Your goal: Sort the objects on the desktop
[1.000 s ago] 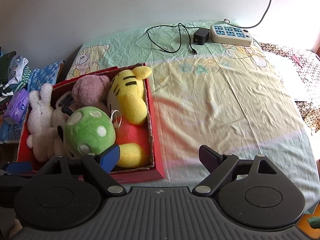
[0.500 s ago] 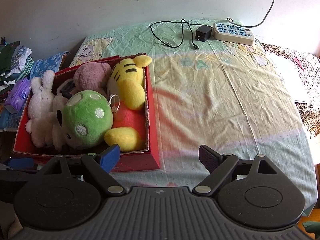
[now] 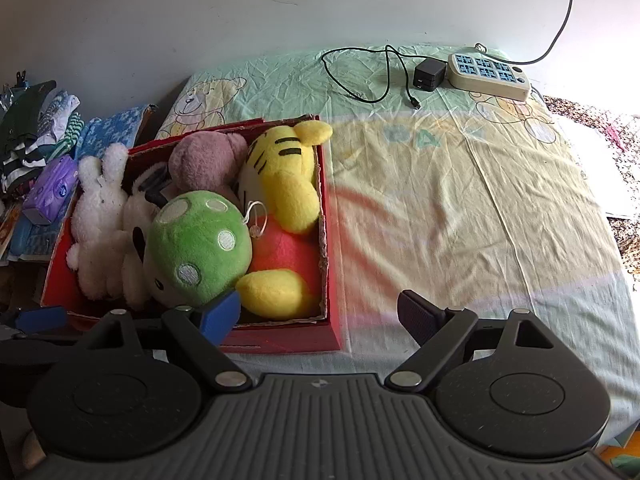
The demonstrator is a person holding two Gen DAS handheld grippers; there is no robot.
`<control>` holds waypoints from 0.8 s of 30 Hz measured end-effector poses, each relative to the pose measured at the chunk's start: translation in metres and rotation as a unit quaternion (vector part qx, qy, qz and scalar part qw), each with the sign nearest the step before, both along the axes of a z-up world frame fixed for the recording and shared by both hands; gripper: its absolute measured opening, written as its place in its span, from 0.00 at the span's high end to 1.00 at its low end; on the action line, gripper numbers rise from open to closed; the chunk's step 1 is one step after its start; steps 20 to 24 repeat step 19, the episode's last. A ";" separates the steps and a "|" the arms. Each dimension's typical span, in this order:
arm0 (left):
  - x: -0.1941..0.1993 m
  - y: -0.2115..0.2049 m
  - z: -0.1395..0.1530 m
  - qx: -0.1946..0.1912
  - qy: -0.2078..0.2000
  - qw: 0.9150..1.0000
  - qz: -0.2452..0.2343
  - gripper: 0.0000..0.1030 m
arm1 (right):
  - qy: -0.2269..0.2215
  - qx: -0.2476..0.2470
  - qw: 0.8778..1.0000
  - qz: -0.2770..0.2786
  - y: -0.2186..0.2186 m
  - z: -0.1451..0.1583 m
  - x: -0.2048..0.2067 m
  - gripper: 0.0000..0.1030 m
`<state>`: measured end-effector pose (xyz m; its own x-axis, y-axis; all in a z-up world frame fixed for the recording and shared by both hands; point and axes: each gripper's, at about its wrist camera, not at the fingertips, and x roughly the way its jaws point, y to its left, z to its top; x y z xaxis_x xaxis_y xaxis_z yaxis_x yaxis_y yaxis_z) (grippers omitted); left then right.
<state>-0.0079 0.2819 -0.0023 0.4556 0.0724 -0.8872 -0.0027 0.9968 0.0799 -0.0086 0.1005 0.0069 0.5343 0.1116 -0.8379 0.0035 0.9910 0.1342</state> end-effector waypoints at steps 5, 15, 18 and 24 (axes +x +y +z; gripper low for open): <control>-0.001 0.005 0.000 -0.015 -0.009 1.000 0.000 0.02 | -0.008 0.008 1.000 -0.002 -0.002 0.003 0.001 0.15; -0.006 0.019 0.001 0.002 -0.015 0.999 0.029 0.03 | -0.022 0.013 0.999 0.031 0.013 0.009 -0.004 0.15; -0.009 0.020 0.002 -0.003 -0.015 0.999 0.028 0.03 | -0.025 0.016 0.999 0.038 0.015 0.009 -0.005 0.15; -0.010 0.020 0.002 -0.004 -0.014 1.000 0.028 0.03 | -0.025 0.017 0.999 0.041 0.015 0.010 -0.006 0.15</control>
